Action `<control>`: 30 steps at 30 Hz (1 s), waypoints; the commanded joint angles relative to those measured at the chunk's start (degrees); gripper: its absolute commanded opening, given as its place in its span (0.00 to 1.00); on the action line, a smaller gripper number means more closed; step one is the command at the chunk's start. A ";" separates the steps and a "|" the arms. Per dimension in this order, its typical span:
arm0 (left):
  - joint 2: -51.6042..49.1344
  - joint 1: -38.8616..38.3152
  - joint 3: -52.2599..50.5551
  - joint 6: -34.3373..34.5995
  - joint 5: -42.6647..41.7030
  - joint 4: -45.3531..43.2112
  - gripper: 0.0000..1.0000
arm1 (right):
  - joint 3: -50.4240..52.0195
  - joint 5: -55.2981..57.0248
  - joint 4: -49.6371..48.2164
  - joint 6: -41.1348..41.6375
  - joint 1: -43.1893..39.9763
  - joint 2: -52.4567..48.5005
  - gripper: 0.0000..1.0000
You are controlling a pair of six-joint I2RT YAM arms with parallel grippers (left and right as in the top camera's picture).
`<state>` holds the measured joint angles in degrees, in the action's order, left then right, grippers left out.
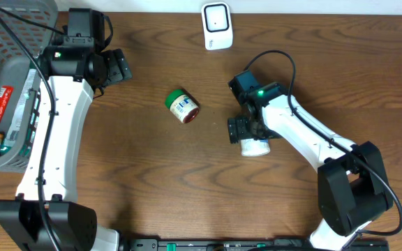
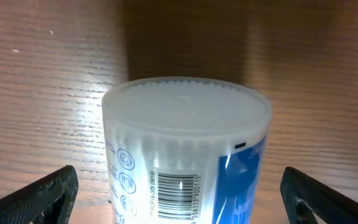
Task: Scan the item barcode
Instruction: 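Lower the white tub onto the table and open the right gripper, then reach the right gripper to the green-capped jar and grasp it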
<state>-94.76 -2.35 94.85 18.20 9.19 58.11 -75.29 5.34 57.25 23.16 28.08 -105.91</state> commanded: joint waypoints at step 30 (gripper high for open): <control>0.15 0.20 -0.35 -0.09 0.33 0.13 0.98 | -28.50 -7.45 -8.17 -17.27 10.36 -8.76 0.99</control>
<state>-94.76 -2.35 94.85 18.20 9.17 58.13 -103.79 -2.61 49.67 10.66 36.45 -109.23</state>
